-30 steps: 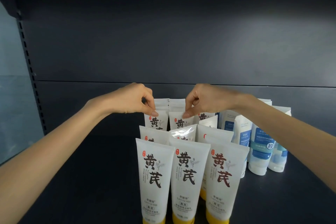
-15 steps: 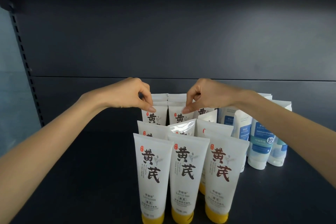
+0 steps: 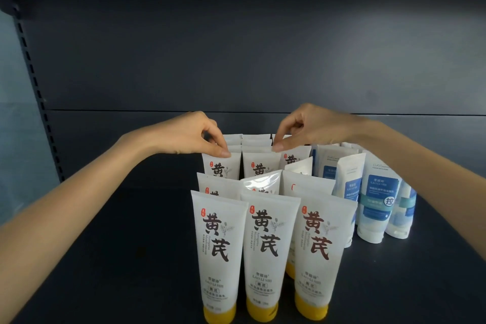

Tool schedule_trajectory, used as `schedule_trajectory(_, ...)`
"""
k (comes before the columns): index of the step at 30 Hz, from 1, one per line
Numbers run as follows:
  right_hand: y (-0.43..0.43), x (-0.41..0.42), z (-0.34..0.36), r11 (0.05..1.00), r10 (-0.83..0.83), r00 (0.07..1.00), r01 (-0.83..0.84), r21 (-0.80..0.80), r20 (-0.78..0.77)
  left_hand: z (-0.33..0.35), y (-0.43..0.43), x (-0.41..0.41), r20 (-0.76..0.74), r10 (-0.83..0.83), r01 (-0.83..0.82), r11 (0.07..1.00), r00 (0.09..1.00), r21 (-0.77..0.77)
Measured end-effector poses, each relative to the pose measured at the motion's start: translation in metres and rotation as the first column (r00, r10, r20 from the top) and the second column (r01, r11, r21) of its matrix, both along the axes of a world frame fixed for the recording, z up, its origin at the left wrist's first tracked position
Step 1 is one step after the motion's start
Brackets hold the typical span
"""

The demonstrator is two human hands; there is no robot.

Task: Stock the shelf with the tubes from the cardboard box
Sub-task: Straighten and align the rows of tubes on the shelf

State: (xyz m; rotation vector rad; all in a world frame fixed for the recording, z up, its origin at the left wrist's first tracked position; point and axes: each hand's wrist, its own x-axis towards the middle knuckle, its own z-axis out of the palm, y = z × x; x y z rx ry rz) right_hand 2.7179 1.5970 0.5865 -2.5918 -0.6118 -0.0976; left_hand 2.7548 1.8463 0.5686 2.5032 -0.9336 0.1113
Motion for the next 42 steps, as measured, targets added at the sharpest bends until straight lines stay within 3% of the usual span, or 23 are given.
schedule_trajectory(12,-0.03,-0.012,0.007,0.993,0.061,0.98,-0.078,-0.084,-0.19,-0.006,-0.029,0.0,0.072,-0.069,0.071,0.997,0.995,-0.022)
schedule_trajectory(18,-0.032,-0.012,-0.006,0.989,0.097,0.987,-0.11,-0.097,-0.13,-0.005,-0.03,0.001,0.059,-0.082,0.083,0.996,0.995,-0.015)
schedule_trajectory(29,-0.04,-0.007,-0.011,0.999,0.001,0.998,-0.003,-0.041,-0.062,-0.004,-0.031,0.0,0.069,-0.083,0.083,0.997,0.994,-0.001)
schedule_trajectory(42,-0.047,-0.004,-0.012,0.996,-0.09,0.993,0.087,-0.032,-0.083,-0.005,-0.031,-0.002,0.09,-0.077,0.077,0.997,0.993,0.005)
